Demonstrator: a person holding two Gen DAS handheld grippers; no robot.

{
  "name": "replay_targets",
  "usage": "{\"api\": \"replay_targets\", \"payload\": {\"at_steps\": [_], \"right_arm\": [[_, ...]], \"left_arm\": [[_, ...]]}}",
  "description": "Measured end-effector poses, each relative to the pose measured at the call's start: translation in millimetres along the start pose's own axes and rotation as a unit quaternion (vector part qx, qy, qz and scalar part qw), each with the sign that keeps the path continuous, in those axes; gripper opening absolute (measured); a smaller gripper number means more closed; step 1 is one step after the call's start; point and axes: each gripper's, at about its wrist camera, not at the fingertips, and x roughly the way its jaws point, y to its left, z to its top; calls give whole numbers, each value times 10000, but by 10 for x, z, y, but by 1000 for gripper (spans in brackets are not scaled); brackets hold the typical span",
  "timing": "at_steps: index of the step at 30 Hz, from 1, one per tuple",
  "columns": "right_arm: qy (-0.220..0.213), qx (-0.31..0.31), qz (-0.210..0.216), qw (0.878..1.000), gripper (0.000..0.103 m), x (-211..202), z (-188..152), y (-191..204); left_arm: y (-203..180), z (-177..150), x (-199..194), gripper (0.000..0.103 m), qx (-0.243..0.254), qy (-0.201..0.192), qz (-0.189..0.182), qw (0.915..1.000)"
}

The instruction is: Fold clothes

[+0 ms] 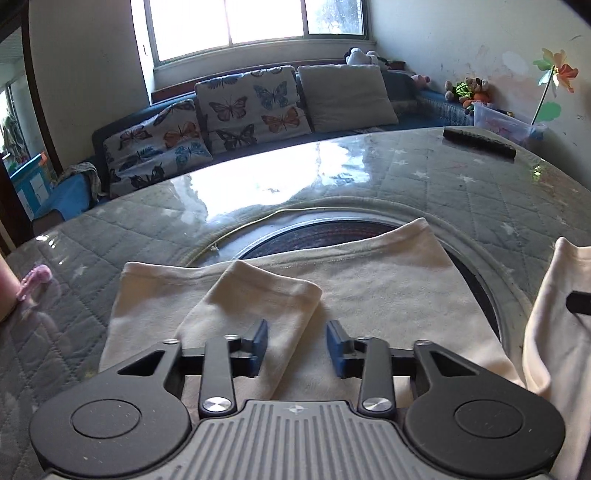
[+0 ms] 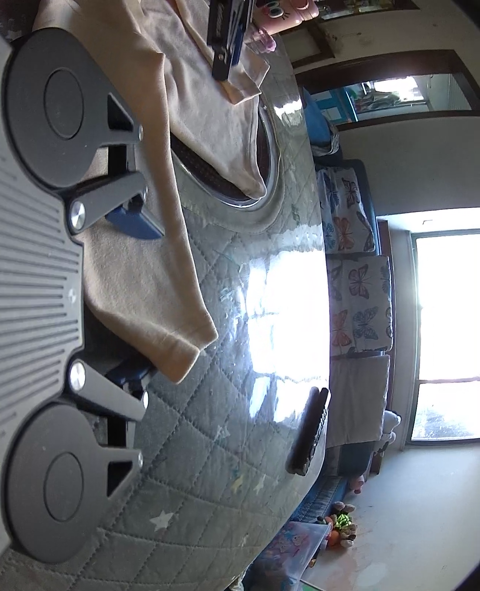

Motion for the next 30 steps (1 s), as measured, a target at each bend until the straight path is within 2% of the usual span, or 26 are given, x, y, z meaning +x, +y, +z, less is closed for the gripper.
{"api": "replay_targets", "payload": {"at_steps": [2, 3, 9, 13, 17, 21, 26, 30], "right_arm": [[4, -10, 24, 10000, 77, 5, 1, 5], [4, -7, 41, 10000, 77, 6, 1, 5], [25, -32, 38, 10000, 83, 19, -4, 12], [46, -104, 5, 9999, 84, 28, -5, 43], [64, -108, -24, 9999, 85, 32, 4, 46], [76, -133, -61, 9999, 86, 36, 8, 57], [108, -179, -123, 9997, 86, 49, 29, 78], [145, -192, -159, 9996, 87, 66, 51, 74]], "left_arm": [[38, -8, 29, 5, -50, 1, 60, 10000], [86, -10, 0, 3, -122, -38, 87, 9999], [658, 3, -489, 2, -860, -568, 457, 9936], [1181, -55, -912, 2, -1294, -896, 913, 9833], [1658, -258, -1273, 2, -1591, -1024, 1431, 9715], [2049, -551, -1511, 2, -1851, -988, 1901, 9591], [2389, -948, -1551, 2, -1891, -573, 2368, 9513], [2539, -1246, -1472, 2, -2008, -249, 2478, 9474]]}}
